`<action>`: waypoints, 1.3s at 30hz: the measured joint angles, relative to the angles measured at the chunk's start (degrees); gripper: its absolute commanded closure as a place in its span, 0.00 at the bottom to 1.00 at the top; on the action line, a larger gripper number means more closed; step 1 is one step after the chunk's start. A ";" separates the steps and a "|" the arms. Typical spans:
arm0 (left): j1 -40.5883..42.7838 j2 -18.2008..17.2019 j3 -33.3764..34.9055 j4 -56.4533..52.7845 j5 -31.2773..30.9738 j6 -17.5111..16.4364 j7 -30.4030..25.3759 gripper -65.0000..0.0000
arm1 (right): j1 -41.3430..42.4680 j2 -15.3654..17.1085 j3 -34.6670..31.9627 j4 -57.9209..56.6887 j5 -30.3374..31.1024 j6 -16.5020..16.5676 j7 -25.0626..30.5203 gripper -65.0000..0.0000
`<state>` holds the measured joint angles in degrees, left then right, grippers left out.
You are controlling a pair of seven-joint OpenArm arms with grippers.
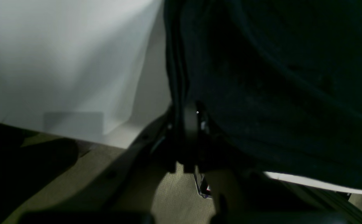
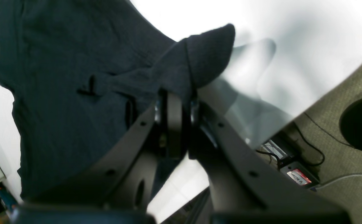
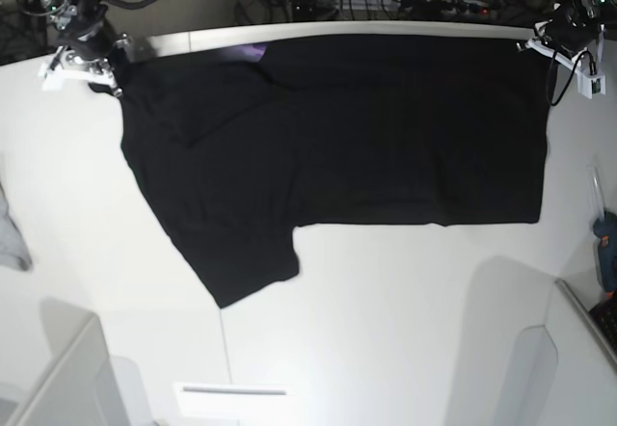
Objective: Fold the T-shirt properly
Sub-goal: 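Pull the collar edge away from the hem with both grippers, then release the shirt and move the right gripper to the sleeve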
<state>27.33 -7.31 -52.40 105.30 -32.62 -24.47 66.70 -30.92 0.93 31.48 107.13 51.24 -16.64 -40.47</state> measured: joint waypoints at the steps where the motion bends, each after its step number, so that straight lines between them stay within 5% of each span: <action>1: 0.37 0.00 0.00 -0.02 -0.02 -0.02 0.00 1.00 | -0.24 0.00 0.02 0.00 0.00 0.00 0.00 1.00; 11: 1.97 -0.02 -0.13 0.35 0.24 0.00 -0.02 1.00 | -1.33 -1.09 0.02 -0.02 -0.20 0.09 0.22 0.96; 12: 2.34 -0.02 -0.13 0.72 0.24 0.02 0.00 0.94 | -1.33 -1.09 0.02 0.00 -0.15 0.07 0.20 0.82; 15: 2.29 -0.07 -0.44 1.86 0.94 0.09 -0.28 0.56 | -1.38 -1.05 0.04 0.00 -0.37 0.13 0.70 0.49; 19: 2.25 -0.39 -0.46 1.86 0.90 0.22 -0.22 0.21 | -1.88 -1.09 0.07 0.02 -0.24 0.13 2.40 0.45; 22: 2.21 -0.33 -0.74 1.84 0.87 0.22 -0.22 0.11 | -4.00 -0.92 0.07 0.02 -0.28 0.13 7.19 0.45; 31: -2.27 -0.85 -12.83 3.37 1.01 0.22 0.02 0.11 | -3.87 1.31 -0.31 -0.02 -0.52 0.24 12.07 0.45; 33: -3.08 -2.71 -12.83 3.91 0.98 0.22 -0.04 0.13 | -1.14 3.08 -0.31 -0.09 -0.68 3.98 12.55 0.45; 35: -4.26 -3.50 -12.83 4.24 0.94 0.22 -0.07 0.25 | 1.99 3.78 -0.37 0.00 -0.61 6.73 12.72 0.45; 39: -6.10 -4.55 -10.86 4.07 0.90 0.22 0.07 0.75 | 7.91 7.13 -3.17 -2.03 -1.16 8.81 10.38 0.45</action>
<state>21.23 -11.86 -63.26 109.36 -31.73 -24.25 66.76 -23.00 8.05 28.32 105.10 50.09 -7.84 -30.09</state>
